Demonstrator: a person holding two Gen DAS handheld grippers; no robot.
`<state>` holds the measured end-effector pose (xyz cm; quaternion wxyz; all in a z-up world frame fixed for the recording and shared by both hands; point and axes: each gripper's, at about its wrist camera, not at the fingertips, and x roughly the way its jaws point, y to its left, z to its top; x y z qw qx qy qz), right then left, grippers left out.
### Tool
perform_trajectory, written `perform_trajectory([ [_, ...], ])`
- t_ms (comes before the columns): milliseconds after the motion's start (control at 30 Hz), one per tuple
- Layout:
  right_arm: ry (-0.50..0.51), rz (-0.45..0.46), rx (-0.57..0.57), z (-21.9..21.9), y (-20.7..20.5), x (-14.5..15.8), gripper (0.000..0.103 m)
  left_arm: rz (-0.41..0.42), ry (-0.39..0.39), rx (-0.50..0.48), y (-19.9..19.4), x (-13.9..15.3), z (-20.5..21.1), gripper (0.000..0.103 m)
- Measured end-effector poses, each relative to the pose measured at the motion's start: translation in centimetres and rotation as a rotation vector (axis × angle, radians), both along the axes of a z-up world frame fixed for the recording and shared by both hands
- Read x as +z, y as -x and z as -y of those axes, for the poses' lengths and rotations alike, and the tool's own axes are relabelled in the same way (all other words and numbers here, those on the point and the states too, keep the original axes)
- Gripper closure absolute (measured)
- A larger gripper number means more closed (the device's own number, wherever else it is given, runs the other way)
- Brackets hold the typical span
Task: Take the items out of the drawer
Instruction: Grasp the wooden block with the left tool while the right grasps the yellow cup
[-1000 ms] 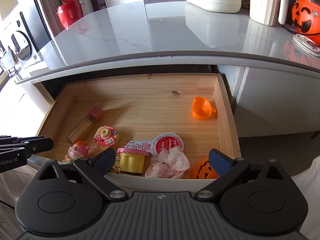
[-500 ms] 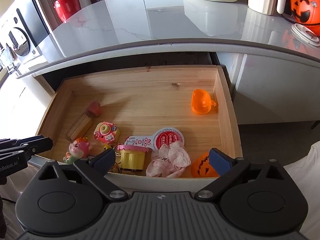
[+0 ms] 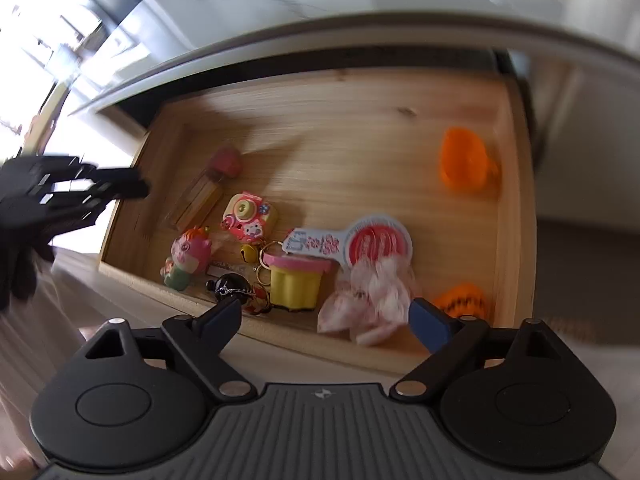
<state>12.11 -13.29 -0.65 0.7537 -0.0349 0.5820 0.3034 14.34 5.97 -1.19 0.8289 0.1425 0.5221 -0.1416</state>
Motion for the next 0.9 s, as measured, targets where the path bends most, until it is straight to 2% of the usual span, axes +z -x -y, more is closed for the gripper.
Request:
perform_trajectory([
  [100,0.036,0.158,0.133,-1.5,0.0,2.0,0.013,-0.074,0.029,-0.045,-2.1,-1.6,0.7,0.074],
  [200,0.041,0.311,0.289,-2.9,0.3,4.2,0.013,-0.132,-0.058,-0.072,-3.5,-4.1,1.3,0.077],
  [233,0.032,0.351,0.348,-3.4,0.4,4.7,0.013,-0.144,-0.069,-0.085,-3.7,-4.8,1.4,0.072],
  [267,0.028,0.376,0.396,-4.0,0.3,4.9,0.013,-0.156,-0.042,-0.097,-3.9,-5.2,1.5,0.064],
  [333,0.025,0.393,0.471,-5.3,-0.1,4.7,0.013,-0.224,-0.025,-0.086,-4.5,-6.3,1.5,0.065],
  [400,0.027,0.335,0.534,-6.8,-1.3,3.6,0.013,-0.315,-0.019,-0.07,-4.9,-7.7,1.3,0.064],
  [433,0.025,0.284,0.55,-7.5,-2.0,2.8,0.013,-0.327,-0.017,-0.056,-4.9,-7.9,1.1,0.064],
  [500,0.029,0.166,0.553,-8.6,-3.5,1.1,0.013,-0.312,0.005,-0.047,-4.6,-7.4,0.8,0.074],
  [600,0.087,0.018,0.522,-9.7,-4.8,-1.4,0.016,-0.267,0.011,-0.086,-3.1,-6.3,0.6,0.077],
  [667,0.139,-0.023,0.532,-10.1,-5.0,-2.2,0.021,-0.228,0.035,-0.11,-2.0,-5.2,0.4,0.077],
  [800,0.212,-0.069,0.569,-11.1,-4.9,-2.8,0.024,-0.148,0.121,-0.103,-0.7,-2.2,-1.0,0.077],
  [900,0.294,-0.1,0.615,-12.0,-4.3,-4.0,0.042,-0.125,0.173,-0.122,-0.7,-0.6,-1.7,0.077],
])
